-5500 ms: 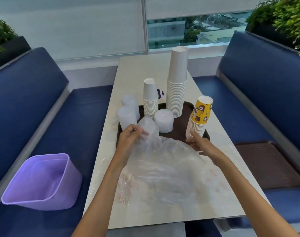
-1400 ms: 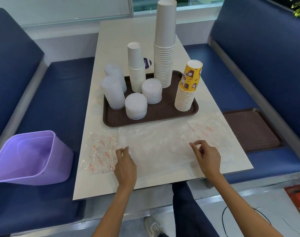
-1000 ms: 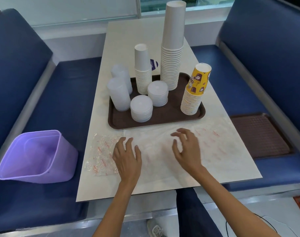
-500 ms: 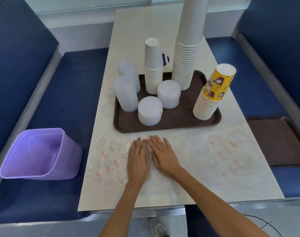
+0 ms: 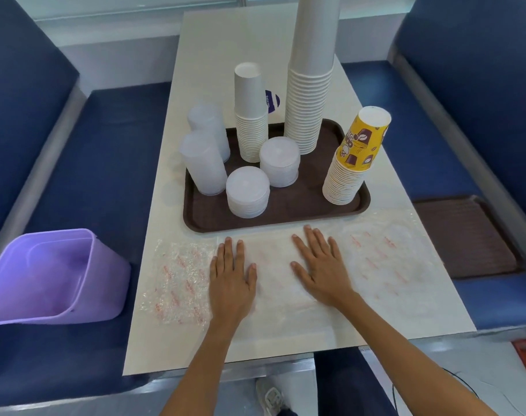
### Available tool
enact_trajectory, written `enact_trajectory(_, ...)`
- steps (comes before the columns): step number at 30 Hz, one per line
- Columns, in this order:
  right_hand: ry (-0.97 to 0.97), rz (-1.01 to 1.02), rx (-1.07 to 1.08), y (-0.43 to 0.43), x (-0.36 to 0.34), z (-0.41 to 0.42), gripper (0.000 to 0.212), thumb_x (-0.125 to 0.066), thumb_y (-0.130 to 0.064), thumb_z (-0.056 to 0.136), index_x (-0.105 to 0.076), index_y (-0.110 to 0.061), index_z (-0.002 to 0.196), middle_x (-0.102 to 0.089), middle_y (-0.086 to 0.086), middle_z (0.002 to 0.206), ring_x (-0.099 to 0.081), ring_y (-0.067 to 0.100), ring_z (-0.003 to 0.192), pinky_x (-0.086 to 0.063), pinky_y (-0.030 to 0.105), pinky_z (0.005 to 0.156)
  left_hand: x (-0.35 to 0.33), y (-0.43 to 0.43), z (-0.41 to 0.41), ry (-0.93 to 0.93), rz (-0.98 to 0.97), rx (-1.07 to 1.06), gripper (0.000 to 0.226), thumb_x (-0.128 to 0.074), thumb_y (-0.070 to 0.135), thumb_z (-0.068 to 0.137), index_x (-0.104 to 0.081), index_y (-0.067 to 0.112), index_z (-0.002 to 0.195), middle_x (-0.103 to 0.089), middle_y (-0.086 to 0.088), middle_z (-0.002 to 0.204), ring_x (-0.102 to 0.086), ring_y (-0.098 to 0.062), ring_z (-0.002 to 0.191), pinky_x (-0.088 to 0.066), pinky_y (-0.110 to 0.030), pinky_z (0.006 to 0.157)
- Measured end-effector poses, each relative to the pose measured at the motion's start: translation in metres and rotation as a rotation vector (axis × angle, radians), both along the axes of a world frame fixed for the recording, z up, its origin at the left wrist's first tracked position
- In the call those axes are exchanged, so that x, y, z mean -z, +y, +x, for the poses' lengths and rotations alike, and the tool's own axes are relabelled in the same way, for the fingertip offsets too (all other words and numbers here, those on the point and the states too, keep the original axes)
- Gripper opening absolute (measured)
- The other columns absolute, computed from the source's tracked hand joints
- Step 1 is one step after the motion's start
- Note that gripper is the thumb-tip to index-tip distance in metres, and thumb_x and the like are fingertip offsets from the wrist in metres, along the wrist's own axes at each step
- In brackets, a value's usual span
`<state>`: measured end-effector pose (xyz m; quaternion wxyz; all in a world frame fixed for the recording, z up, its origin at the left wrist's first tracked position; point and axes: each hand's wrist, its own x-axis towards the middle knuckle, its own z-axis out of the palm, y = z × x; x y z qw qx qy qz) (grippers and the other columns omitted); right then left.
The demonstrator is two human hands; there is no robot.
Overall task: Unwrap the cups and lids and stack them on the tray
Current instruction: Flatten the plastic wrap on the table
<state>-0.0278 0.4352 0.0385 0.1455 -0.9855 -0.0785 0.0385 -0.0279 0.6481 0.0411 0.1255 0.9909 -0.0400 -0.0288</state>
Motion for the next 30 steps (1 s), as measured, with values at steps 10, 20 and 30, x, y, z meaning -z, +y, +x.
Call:
enact_trajectory(10, -0.077, 0.041, 0.256, -0.015, -0.009, -0.007, 0.068, -0.018, -0.053, 0.091, -0.040, -0.016, 0.144, -0.023, 0.017, 0.155, -0.017, 0.037, 0.144, -0.004, 0.053, 0.115, -0.002, -0.001, 0.000, -0.018, -0.009, 0.012, 0.067, -0.009, 0.045, 0.100, -0.047, 0.005, 0.138, -0.043, -0.020, 0.144, -0.045, -0.037, 0.130, -0.031, -0.052, 0.105)
enact_trajectory(20, -0.301, 0.241, 0.002, 0.082, -0.016, -0.040, 0.041, -0.037, -0.023, 0.091, -0.059, -0.014, 0.125, -0.052, 0.016, 0.138, -0.039, 0.028, 0.133, -0.013, 0.040, 0.113, -0.010, -0.011, -0.042, -0.149, -0.358, -0.054, 0.057, -0.021, 0.033, 0.095, -0.049, 0.004, 0.136, -0.038, -0.011, 0.148, -0.031, -0.024, 0.139, -0.018, -0.030, 0.116)
enact_trajectory(30, -0.023, -0.004, -0.081, 0.061, 0.001, -0.051, 0.055, -0.009, -0.045, 0.102, -0.036, -0.021, 0.144, -0.037, 0.010, 0.151, -0.032, 0.024, 0.140, -0.007, 0.042, 0.113, -0.001, -0.014, -0.046, -0.026, -0.015, -0.036, 0.054, -0.027, 0.034, 0.095, -0.048, 0.009, 0.138, -0.042, -0.018, 0.145, -0.043, -0.033, 0.133, -0.019, -0.040, 0.109)
